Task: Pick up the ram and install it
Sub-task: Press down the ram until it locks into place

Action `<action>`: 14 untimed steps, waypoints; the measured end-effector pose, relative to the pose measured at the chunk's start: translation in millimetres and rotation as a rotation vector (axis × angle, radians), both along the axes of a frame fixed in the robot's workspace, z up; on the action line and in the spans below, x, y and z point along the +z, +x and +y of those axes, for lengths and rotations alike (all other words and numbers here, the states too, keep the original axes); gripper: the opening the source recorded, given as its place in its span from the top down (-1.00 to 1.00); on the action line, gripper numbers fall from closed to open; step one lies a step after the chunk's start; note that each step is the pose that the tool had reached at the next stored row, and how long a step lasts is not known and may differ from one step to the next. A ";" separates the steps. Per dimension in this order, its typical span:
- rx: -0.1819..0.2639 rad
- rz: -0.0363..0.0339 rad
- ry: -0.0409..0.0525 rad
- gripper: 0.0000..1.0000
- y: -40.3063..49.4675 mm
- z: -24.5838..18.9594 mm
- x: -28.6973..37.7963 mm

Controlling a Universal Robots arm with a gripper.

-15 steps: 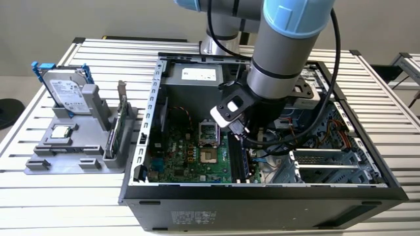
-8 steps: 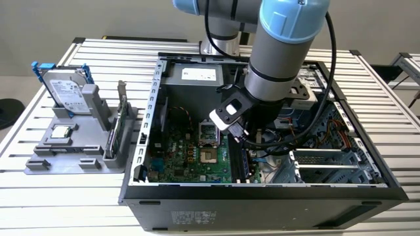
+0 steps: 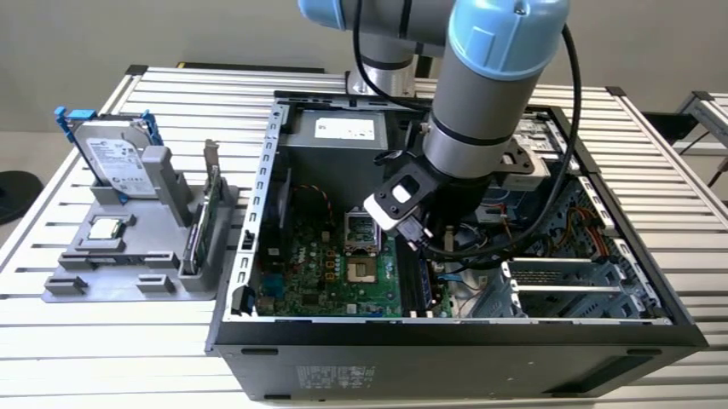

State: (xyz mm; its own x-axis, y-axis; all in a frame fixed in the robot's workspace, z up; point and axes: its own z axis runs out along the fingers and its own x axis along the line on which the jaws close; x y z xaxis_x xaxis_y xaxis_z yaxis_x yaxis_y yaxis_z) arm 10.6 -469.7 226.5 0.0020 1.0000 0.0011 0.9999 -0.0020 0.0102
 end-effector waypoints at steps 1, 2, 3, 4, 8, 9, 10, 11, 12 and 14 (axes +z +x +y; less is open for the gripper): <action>0.000 0.0000 0.0000 1.00 0.0 0.0 -0.4; 0.000 0.0001 -0.0003 1.00 0.0 0.0 -0.6; 0.000 0.0001 -0.0005 1.00 0.0 -0.1 -0.7; 0.000 0.0000 0.0000 1.00 0.0 0.0 -1.3; 0.000 0.0002 -0.0008 1.00 0.0 -0.1 -3.5; 0.000 0.0002 -0.0007 1.00 0.0 -0.1 -4.0; 0.000 0.0002 -0.0006 1.00 0.0 -0.1 -4.6; 0.000 0.0001 -0.0005 1.00 0.0 -0.1 -5.1; 0.000 0.0001 -0.0004 1.00 0.0 -0.1 -5.5; 0.000 0.0001 -0.0004 1.00 0.0 0.0 -6.0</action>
